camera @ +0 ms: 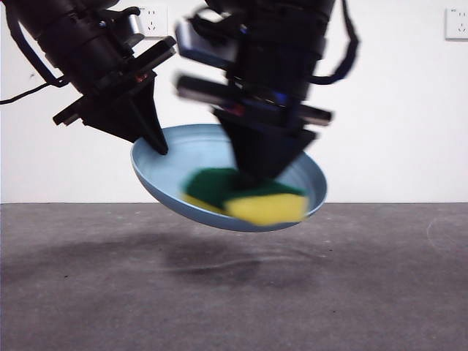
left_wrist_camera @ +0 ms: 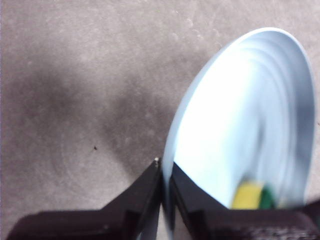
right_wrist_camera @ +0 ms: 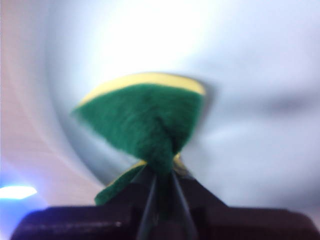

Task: Pick up the plate,pick up the cloth,clean the plate with the cloth

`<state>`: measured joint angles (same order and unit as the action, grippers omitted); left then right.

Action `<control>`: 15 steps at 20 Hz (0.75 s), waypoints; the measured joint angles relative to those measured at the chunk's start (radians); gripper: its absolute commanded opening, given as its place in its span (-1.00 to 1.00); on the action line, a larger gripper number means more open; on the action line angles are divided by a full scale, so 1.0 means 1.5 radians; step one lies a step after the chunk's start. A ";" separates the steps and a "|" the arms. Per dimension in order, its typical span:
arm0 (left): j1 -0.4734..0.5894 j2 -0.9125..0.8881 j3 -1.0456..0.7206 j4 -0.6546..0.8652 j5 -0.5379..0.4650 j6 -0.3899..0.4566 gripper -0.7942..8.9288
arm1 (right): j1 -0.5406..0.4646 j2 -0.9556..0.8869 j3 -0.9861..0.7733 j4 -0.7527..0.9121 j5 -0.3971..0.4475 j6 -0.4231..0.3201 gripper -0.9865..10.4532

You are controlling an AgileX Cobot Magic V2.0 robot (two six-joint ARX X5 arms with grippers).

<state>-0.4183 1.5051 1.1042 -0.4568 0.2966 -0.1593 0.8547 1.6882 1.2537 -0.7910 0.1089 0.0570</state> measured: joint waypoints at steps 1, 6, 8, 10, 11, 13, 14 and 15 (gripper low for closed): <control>0.003 0.000 0.000 -0.006 0.003 0.000 -0.85 | -0.007 0.000 0.000 -0.013 0.061 -0.004 -0.85; 0.006 0.000 0.000 -0.034 0.043 -0.007 -0.85 | -0.067 -0.006 0.000 0.051 0.168 -0.016 -0.85; 0.006 0.000 0.000 -0.033 0.062 -0.011 -0.85 | -0.082 -0.009 0.000 0.096 0.167 -0.017 -0.85; 0.006 0.000 0.000 -0.028 0.077 -0.020 -0.85 | -0.096 -0.012 0.000 0.163 0.120 -0.019 -0.85; 0.005 0.000 0.000 -0.027 0.077 -0.024 -0.85 | -0.099 -0.012 0.000 0.198 0.067 -0.018 -0.85; 0.005 0.000 0.000 -0.018 0.077 -0.028 -0.85 | -0.102 -0.012 0.000 0.255 -0.043 -0.005 -0.85; 0.004 0.000 -0.001 -0.007 0.080 -0.032 -0.85 | -0.102 -0.014 0.000 0.272 -0.097 0.006 -0.85; 0.003 0.000 -0.002 0.008 0.085 -0.035 -0.85 | -0.101 -0.016 0.000 0.278 -0.139 0.015 -0.85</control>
<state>-0.4133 1.5055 1.1007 -0.4446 0.4236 -0.2119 0.7036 1.6642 1.2537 -0.3737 -0.0994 0.0795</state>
